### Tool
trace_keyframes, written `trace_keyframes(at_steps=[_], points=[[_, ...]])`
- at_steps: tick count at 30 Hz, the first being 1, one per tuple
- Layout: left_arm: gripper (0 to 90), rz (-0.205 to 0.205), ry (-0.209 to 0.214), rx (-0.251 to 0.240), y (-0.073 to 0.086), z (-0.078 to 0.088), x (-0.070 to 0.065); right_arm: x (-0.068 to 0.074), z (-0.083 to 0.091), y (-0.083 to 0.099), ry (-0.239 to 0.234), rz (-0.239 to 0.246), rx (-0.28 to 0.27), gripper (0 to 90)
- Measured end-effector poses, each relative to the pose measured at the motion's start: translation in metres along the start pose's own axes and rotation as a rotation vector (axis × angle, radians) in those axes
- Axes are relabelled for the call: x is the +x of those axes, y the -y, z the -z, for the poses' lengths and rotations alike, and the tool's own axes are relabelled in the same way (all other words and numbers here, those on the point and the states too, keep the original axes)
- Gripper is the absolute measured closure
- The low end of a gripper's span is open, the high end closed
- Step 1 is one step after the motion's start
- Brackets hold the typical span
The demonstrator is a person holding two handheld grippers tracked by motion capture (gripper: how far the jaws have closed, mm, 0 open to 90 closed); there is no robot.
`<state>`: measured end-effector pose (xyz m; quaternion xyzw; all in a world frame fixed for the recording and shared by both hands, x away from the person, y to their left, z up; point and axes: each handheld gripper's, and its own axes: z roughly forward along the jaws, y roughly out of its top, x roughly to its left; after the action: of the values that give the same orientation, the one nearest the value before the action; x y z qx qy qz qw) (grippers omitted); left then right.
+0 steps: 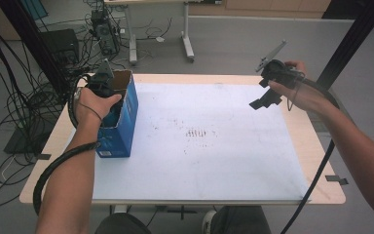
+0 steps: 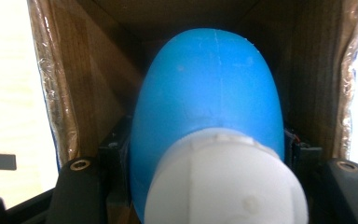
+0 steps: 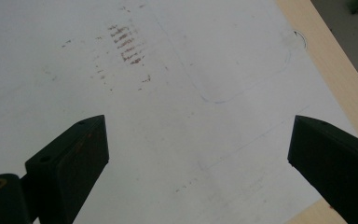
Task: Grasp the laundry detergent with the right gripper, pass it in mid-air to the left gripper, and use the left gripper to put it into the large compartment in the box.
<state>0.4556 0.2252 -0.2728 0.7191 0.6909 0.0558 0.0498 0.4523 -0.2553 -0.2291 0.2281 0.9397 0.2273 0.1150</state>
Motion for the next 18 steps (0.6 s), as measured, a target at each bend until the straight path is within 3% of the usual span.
trace_keyframes(at_steps=[18], points=[[31.2, -0.003, 0.003, -0.019, 0.004, 0.011, 0.001, 0.002, 0.000, -0.003, 0.000, 0.005, -0.008, 5.1]])
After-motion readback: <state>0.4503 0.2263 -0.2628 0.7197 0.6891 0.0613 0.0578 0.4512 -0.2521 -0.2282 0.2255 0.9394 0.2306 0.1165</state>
